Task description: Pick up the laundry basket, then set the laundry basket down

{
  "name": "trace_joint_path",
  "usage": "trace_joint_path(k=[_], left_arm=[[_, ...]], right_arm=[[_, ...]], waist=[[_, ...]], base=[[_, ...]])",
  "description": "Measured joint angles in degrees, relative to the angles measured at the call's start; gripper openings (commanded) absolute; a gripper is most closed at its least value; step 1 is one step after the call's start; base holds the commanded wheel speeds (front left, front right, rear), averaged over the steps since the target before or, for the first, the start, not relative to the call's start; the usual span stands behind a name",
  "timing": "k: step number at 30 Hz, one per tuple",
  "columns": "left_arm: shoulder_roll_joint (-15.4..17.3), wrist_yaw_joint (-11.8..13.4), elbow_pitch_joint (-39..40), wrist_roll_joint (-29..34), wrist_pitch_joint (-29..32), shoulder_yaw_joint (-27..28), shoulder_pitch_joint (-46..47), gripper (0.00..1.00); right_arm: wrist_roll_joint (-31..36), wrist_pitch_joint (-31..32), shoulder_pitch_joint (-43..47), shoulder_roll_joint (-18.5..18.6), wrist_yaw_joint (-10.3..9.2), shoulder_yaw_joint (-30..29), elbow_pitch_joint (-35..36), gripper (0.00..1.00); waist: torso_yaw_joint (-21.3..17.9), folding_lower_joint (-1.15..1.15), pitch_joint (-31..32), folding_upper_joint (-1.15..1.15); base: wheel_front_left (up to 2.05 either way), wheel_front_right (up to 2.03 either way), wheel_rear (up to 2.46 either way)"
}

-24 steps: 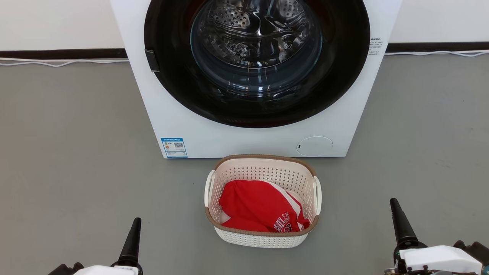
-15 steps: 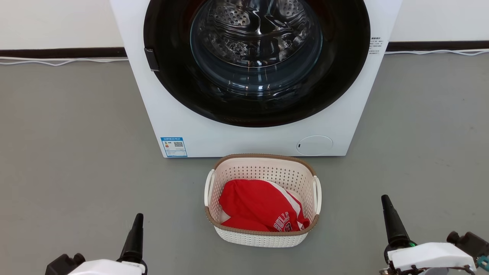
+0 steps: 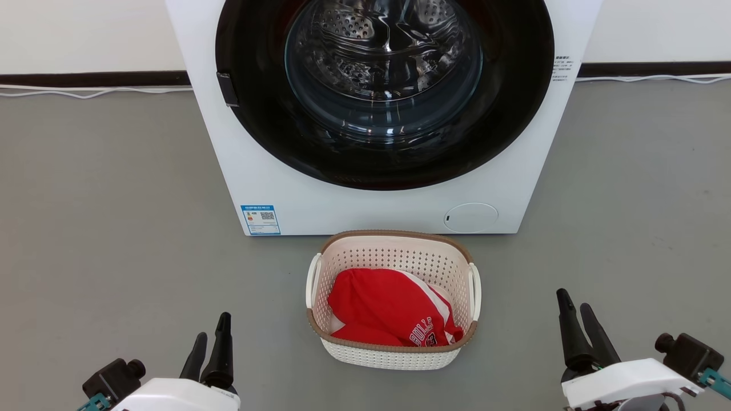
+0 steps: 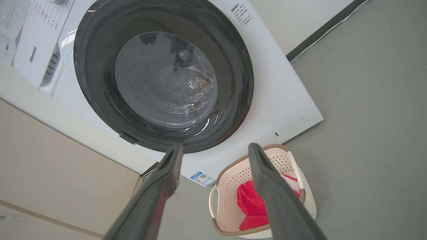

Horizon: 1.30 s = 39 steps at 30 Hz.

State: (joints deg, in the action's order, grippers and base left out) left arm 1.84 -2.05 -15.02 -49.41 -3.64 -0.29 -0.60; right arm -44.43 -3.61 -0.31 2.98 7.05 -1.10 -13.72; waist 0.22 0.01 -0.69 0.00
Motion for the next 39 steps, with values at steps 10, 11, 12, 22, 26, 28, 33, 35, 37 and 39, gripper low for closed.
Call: trace_joint_path(k=[10, 11, 12, 22, 26, 28, 33, 35, 37, 39], left_arm=[[0.07, 1.56, 0.37, 6.38, -1.55, -0.58, -0.01, 1.00], [0.08, 1.57, 0.42, 7.21, -1.71, -0.67, -0.01, 1.00], [0.09, 1.64, 0.49, 7.92, -1.86, -0.76, -0.01, 1.00], [0.16, 2.55, 1.11, 16.35, -3.61, -2.02, -0.01, 1.00], [0.19, 3.05, 1.33, 19.30, -4.44, -2.26, -0.01, 1.00], [0.22, 3.13, 1.41, 20.71, -4.69, -2.43, -0.01, 1.00], [0.25, 3.68, 1.76, 24.17, -5.43, -2.80, -0.01, 1.00], [0.25, 4.03, 1.85, 25.64, -5.98, -2.93, -0.01, 1.00], [0.26, 4.15, 1.92, 26.63, -6.24, -3.08, -0.01, 1.00], [0.29, 4.41, 1.96, 28.18, -6.53, -3.16, -0.01, 1.00]], right_arm=[[7.56, -1.32, -0.01, 0.02, 0.00, 1.16, 0.04, 1.00], [8.27, -1.56, -0.01, 0.02, 0.00, 1.20, 0.04, 1.00], [8.90, -1.79, -0.02, 0.02, 0.00, 1.24, 0.05, 1.00], [16.48, -3.63, -0.07, 0.16, 0.01, 2.13, 0.32, 1.00], [19.12, -4.15, -0.10, 0.16, 0.01, 2.88, 0.29, 1.00], [20.30, -4.52, -0.13, 0.18, 0.01, 2.90, 0.29, 1.00], [23.64, -5.31, -0.29, 0.16, 0.01, 3.01, 0.30, 1.00], [25.19, -5.53, -0.87, 0.16, 0.01, 3.08, 0.29, 1.00], [26.53, -6.05, -1.27, 0.16, 0.02, 3.13, 0.40, 1.00], [27.83, -6.09, -1.15, 0.15, 0.02, 3.16, 0.34, 1.00]], waist=[[-0.06, 0.00, 0.10, 0.00], [-0.07, 0.00, 0.10, 0.00], [-0.08, 0.00, 0.10, 0.00], [-0.03, 0.00, 0.00, 0.00], [0.04, 0.00, -0.04, 0.00], [0.09, 0.00, -0.05, 0.00], [0.16, 0.00, -0.10, 0.00], [0.17, 0.00, -0.14, 0.00], [0.20, 0.00, -0.18, 0.00], [0.21, 0.00, -0.20, 0.00]], base=[[0.00, 0.00, 0.00], [0.00, 0.00, 0.00], [0.00, 0.00, 0.00], [0.00, 0.00, 0.00], [0.00, 0.00, 0.00], [0.00, 0.00, 0.00], [0.00, 0.00, 0.00], [0.00, 0.00, 0.00], [0.00, 0.00, 0.00], [0.00, 0.00, 0.00]])
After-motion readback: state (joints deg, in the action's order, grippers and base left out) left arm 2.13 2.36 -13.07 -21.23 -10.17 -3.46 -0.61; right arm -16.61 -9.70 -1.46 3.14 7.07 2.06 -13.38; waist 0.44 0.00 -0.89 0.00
